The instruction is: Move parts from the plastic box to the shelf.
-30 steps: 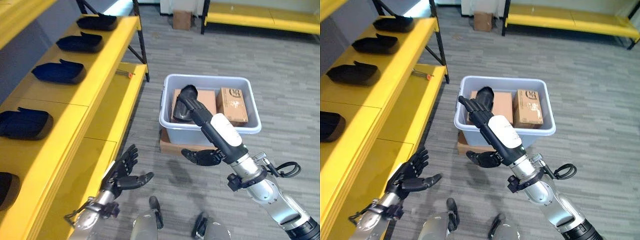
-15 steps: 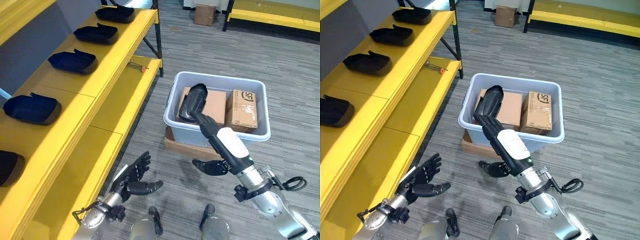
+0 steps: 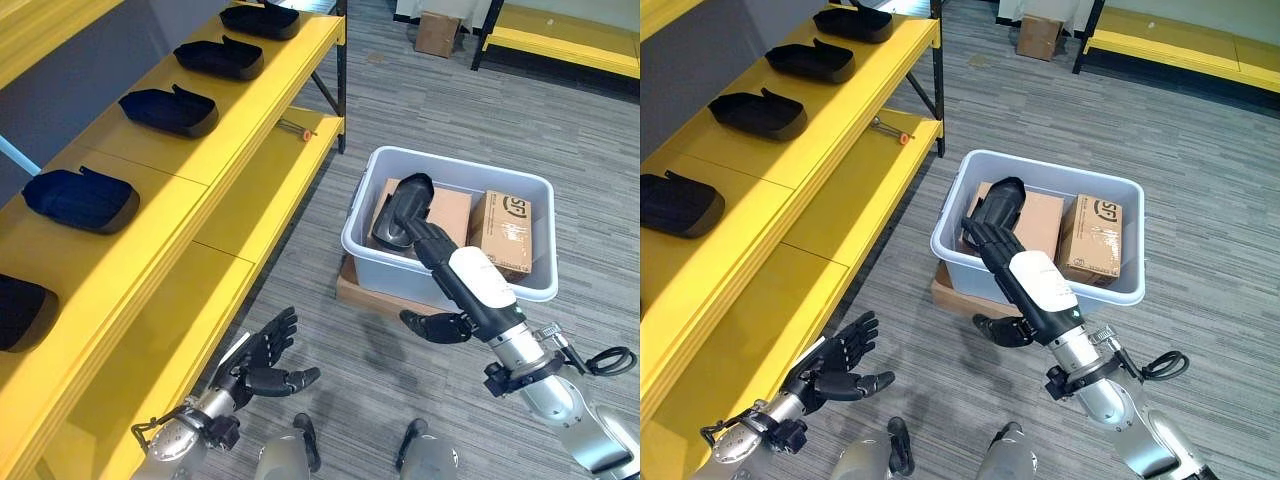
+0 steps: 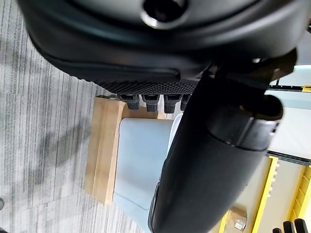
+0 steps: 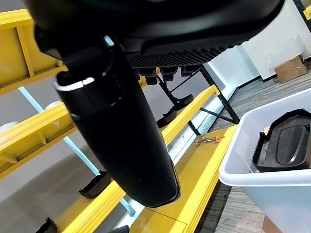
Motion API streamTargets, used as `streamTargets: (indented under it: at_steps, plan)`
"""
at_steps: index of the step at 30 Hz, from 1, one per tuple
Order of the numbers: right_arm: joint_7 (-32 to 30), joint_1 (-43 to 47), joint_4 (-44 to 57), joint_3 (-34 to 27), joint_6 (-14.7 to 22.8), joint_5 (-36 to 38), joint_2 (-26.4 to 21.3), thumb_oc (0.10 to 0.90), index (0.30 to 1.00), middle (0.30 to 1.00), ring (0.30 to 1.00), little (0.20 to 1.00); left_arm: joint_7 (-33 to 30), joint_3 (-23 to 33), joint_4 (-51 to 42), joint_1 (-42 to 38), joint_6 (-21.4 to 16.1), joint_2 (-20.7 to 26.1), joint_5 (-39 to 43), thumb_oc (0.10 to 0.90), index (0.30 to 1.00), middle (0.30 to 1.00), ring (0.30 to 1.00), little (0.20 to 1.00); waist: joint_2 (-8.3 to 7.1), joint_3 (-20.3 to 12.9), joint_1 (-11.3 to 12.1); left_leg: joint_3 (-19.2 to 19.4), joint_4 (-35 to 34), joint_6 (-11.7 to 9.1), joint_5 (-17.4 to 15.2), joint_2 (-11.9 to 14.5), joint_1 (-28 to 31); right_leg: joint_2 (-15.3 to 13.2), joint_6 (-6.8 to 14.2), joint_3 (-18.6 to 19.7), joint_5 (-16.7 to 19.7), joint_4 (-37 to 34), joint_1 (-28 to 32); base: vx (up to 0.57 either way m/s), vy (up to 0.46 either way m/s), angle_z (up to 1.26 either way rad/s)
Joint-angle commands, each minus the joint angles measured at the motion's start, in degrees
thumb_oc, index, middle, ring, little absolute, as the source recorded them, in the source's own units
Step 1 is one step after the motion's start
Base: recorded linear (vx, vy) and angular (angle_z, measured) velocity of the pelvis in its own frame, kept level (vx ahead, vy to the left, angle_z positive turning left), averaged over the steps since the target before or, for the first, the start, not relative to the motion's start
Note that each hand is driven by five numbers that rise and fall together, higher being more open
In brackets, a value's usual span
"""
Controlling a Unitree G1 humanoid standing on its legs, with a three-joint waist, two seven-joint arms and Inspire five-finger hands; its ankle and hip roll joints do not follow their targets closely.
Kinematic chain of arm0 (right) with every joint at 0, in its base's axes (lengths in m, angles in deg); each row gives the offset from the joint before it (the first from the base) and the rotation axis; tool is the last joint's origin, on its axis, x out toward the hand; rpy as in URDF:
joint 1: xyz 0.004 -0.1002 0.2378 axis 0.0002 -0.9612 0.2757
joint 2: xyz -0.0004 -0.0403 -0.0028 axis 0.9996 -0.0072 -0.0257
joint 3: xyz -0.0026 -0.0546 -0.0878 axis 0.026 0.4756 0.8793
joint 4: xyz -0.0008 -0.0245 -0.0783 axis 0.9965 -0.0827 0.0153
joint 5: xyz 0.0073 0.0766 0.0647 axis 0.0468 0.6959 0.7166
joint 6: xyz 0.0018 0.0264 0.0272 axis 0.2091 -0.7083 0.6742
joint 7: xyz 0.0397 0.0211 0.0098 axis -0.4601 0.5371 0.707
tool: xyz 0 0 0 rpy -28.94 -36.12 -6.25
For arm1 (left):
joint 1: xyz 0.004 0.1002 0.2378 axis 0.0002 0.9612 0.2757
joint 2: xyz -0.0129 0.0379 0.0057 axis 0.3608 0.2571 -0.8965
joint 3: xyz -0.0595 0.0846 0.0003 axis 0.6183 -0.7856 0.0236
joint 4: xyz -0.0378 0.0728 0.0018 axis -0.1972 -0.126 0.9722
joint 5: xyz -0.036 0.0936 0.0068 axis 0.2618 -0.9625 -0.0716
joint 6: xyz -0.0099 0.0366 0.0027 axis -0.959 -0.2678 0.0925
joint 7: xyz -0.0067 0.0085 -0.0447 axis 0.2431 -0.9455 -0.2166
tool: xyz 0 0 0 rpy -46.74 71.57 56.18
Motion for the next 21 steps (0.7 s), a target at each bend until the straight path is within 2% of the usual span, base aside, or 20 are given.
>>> streamTargets:
  at_steps: [1, 9, 11, 13, 14, 18, 21]
  plan:
    - [-4.4, 3.4, 2.4, -2.3, 4.0, 3.4, 0.9, 0.900, 1.000, 1.000, 1.000, 1.000, 0.7, 2.6, -7.8, -0.6, -4.5, 2.1, 1.4, 0.900, 1.000, 1.000, 1.000, 1.000, 0.38, -3.2, 0.2, 5.3, -1.8, 0.8, -8.2, 3.2, 9.5, 2.8, 2.1, 0.6, 0.4, 0.9, -6.7, 0.03, 0.005, 0.01]
    - [-5.6, 2.1, 1.8, -2.4, 3.3, 3.3, 3.0, 0.900, 1.000, 1.000, 1.000, 1.000, -0.2, 3.2, -8.6, -0.5, -4.2, 1.9, 1.4, 0.900, 1.000, 1.000, 1.000, 1.000, 0.73, -3.3, -0.5, 5.7, -2.7, 0.7, -7.9, 3.4, 9.9, 2.6, 2.2, 0.7, 0.0, 1.9, -7.4, 0.02, 0.003, 0.02]
    - [-6.0, 1.7, 1.9, -2.3, 4.3, 3.3, 3.1, 0.900, 1.000, 1.000, 1.000, 1.000, 0.5, 3.3, -8.6, -0.5, -3.2, 1.8, 3.9, 0.900, 1.000, 1.000, 1.000, 1.000, 0.83, -3.3, -0.7, 5.8, -2.7, 0.8, -8.0, 3.4, 10.0, 2.6, 2.3, 0.9, 0.1, 1.9, -7.3, 0.03, 0.002, 0.02]
    - [-6.3, 1.9, 1.7, -2.1, 5.4, 3.2, 3.1, 0.900, 1.000, 1.000, 1.000, 1.000, 3.2, 3.3, -8.2, -0.5, -1.3, 0.8, 11.5, 0.900, 1.000, 1.000, 1.000, 1.000, 0.88, -3.3, -0.8, 5.8, -2.2, 1.0, -8.3, 3.3, 9.7, 2.0, 2.5, 1.1, 0.2, 2.8, -7.8, 0.02, -0.001, 0.01]
    - [-6.1, 1.9, 1.7, -2.1, 5.4, 3.3, 3.1, 0.900, 1.000, 1.000, 1.000, 1.000, 3.3, 3.3, -8.2, -0.6, -1.3, 0.7, 11.6, 0.900, 1.000, 1.000, 1.000, 1.000, 0.89, -3.3, -0.8, 5.8, -2.1, 1.0, -8.4, 3.3, 9.6, 1.9, 2.6, 1.2, 0.1, 3.0, -7.9, 0.02, -0.007, 0.04]
    - [-5.3, 2.5, 1.4, -1.4, 6.4, 3.7, 3.4, 0.900, 1.000, 1.000, 1.000, 1.000, 2.7, 3.5, -10.3, -1.7, -4.0, 0.9, 8.4, 0.900, 1.000, 1.000, 1.000, 1.000, 1.02, -2.9, -0.5, 6.0, -0.6, 1.8, -7.7, 3.5, 8.2, 1.4, 1.8, 0.8, -0.2, 6.7, -9.3, 0.00, -0.088, -0.01]
    - [-3.4, 2.6, 1.6, -1.1, 8.2, 6.4, 2.8, 0.900, 1.000, 1.000, 1.000, 1.000, 1.4, 4.4, -11.2, -2.0, -4.9, 1.9, 7.2, 0.900, 1.000, 1.000, 1.000, 1.000, 1.10, -2.9, -0.3, 5.4, 1.5, 1.9, -10.0, 3.4, 8.8, 0.9, 2.4, 0.6, -2.0, 9.3, -8.9, 0.15, -0.105, 0.07]
